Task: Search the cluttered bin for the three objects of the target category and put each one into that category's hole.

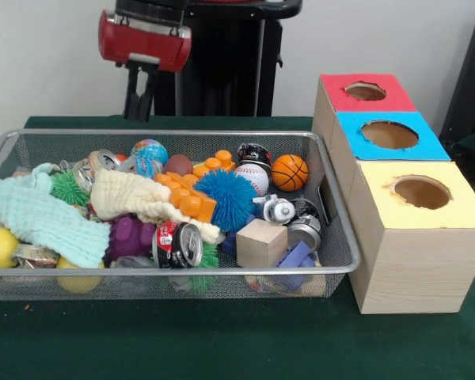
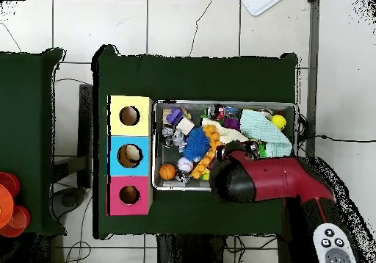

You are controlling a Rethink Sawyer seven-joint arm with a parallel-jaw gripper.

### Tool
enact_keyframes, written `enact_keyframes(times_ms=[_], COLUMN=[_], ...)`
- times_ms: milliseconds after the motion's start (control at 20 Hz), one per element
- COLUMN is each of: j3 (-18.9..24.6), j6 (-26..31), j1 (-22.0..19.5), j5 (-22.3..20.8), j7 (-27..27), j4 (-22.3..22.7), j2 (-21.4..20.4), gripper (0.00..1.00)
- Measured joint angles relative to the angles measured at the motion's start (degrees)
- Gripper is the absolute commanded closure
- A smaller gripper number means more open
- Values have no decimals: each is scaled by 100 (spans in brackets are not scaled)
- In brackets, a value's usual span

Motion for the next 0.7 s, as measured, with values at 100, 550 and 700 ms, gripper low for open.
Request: enact_keyframes(times_ms=[100,550,700], j3=[17,116,222], j6=[-38,-109,-108], j1=[-50,-181,-213], j5=[-92,-618,-859], j7=[0,0,0], j4=[-7,-98,-193], j2=[81,445,454], gripper=[100,0,0])
